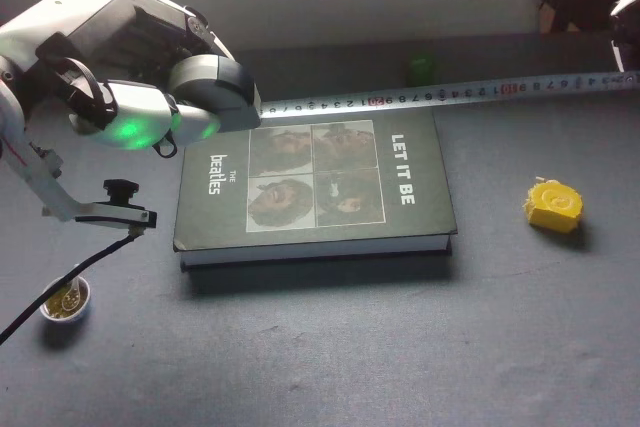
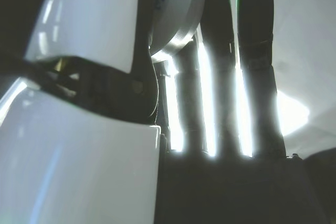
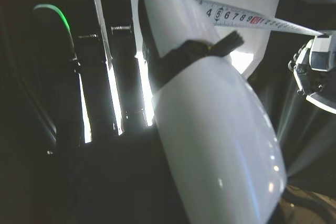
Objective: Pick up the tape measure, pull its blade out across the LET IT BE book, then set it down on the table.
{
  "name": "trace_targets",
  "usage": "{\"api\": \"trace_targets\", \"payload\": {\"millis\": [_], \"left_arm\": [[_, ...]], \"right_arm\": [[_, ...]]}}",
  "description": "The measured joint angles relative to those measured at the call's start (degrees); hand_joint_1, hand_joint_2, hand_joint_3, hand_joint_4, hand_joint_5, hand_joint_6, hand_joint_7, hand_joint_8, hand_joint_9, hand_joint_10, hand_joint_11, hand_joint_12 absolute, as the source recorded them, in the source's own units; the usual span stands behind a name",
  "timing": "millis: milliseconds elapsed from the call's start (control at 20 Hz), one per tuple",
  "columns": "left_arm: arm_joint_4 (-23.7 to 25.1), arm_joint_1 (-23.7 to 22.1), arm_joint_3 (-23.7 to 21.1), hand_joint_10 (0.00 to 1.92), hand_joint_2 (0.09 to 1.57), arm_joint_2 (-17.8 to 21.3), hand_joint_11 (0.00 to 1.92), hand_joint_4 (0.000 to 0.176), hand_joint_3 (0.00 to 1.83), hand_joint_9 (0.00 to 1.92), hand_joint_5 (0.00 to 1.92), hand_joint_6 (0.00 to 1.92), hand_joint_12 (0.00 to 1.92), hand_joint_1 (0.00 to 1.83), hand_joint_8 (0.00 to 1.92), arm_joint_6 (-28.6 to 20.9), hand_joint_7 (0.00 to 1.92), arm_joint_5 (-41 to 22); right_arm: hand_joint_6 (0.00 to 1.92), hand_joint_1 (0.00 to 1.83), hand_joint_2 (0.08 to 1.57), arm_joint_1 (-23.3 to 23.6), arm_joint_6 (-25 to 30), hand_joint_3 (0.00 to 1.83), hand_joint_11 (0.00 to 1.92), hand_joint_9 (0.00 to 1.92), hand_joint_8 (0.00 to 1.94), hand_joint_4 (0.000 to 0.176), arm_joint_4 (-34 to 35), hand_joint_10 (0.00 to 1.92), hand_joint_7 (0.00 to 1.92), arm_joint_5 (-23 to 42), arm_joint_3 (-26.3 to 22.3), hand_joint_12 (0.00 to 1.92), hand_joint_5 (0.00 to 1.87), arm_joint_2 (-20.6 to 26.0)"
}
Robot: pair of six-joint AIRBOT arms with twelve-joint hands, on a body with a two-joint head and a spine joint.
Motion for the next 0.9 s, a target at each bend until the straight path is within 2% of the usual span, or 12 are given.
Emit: {"api": "trace_targets", "payload": {"millis": [50,100,150,200,250,300,350,600,750,800,850,900], "left_arm": [[0.02,0.00,0.00,1.16,1.07,0.02,0.75,0.000,0.00,0.95,0.96,0.88,1.08,1.39,0.66,0.00,1.17,-0.07],[0.04,0.00,0.00,1.14,1.07,0.02,0.78,0.000,0.00,0.95,0.99,0.86,1.08,1.39,0.62,0.00,1.20,-0.04],[0.04,0.00,0.00,1.13,1.06,0.02,0.80,0.000,0.00,0.96,1.04,0.77,1.04,1.39,0.62,0.00,1.20,0.02],[0.04,0.00,0.00,1.12,1.05,0.02,0.82,0.000,0.00,0.97,1.08,0.70,1.01,1.39,0.61,0.00,1.20,0.02],[0.07,0.00,0.00,1.13,1.05,0.02,0.83,0.000,0.00,0.97,1.07,0.69,0.99,1.39,0.65,0.02,1.19,0.02],[0.02,0.00,0.00,1.12,1.05,0.02,0.83,0.000,0.00,0.97,1.07,0.68,0.99,1.39,0.67,0.00,1.19,0.00],[0.04,0.00,0.00,1.11,1.05,0.02,0.82,0.000,0.00,0.96,1.07,0.68,0.98,1.39,0.68,0.02,1.19,0.02],[0.02,0.00,0.00,1.11,1.06,0.02,0.82,0.000,0.00,0.96,1.05,0.73,1.00,1.39,0.67,0.04,1.19,0.02],[-0.15,0.00,0.02,1.12,1.05,0.02,0.83,0.000,0.00,0.97,1.09,0.67,0.99,1.39,0.67,0.22,1.19,-0.04],[-0.22,0.00,0.02,1.11,1.05,0.02,0.83,0.000,0.00,0.97,1.08,0.70,0.99,1.39,0.64,0.28,1.20,-0.09],[-0.28,0.00,0.02,1.10,1.05,0.02,0.83,0.000,0.00,0.97,1.07,0.72,0.99,1.39,0.62,0.44,1.21,-0.15],[-0.31,0.00,0.02,1.10,1.05,0.02,0.84,0.000,0.00,0.97,1.07,0.73,0.99,1.39,0.62,0.57,1.21,-0.17]], "right_arm": [[1.36,1.18,1.19,-0.04,-0.02,0.00,0.55,0.85,1.09,0.000,-0.15,0.66,0.93,-0.04,0.00,1.39,0.73,0.07],[1.37,1.18,1.19,-0.33,0.02,0.00,0.56,0.85,1.07,0.000,-0.31,0.67,0.94,-0.07,0.00,1.40,0.73,0.11],[1.30,1.11,1.21,-0.39,0.02,0.00,0.55,0.84,0.72,0.000,-0.31,0.67,0.92,-0.04,0.00,1.39,0.77,0.13],[1.28,1.10,1.22,-0.59,0.04,0.00,0.54,0.84,0.51,0.000,-0.24,0.67,0.97,-0.02,0.00,1.37,0.78,0.11],[1.27,1.10,1.21,-0.63,0.00,0.00,0.55,0.85,0.41,0.000,-0.42,0.66,1.01,0.00,0.00,1.36,0.79,0.13],[1.30,1.17,1.19,-0.63,0.02,0.00,0.56,0.85,0.91,0.000,-0.39,0.66,0.97,0.02,0.00,1.37,0.78,0.13],[1.33,1.18,1.19,-0.63,0.02,0.00,0.55,0.84,1.05,0.000,-0.39,0.66,0.94,0.02,0.00,1.37,0.76,0.11],[1.34,1.18,1.19,-0.63,0.02,0.00,0.55,0.84,1.09,0.000,-0.42,0.66,0.93,0.02,0.00,1.37,0.75,0.04],[1.39,1.17,1.20,-0.55,-0.07,0.00,0.52,0.80,1.09,0.000,-0.44,0.65,0.90,0.02,-0.11,1.41,0.73,-0.17],[1.33,1.08,1.22,-0.52,-0.09,0.00,0.47,0.75,0.70,0.000,-0.44,0.64,0.84,0.02,-0.11,1.42,0.75,-0.28],[1.34,1.03,1.23,-0.50,-0.15,0.00,0.41,0.71,0.43,0.000,-0.42,0.61,0.85,0.04,-0.11,1.42,0.75,-0.42],[0.80,0.92,1.17,-0.50,-0.26,0.00,0.31,0.66,0.23,0.000,-0.42,0.49,0.83,-0.04,-0.11,1.36,0.60,-0.63]]}}
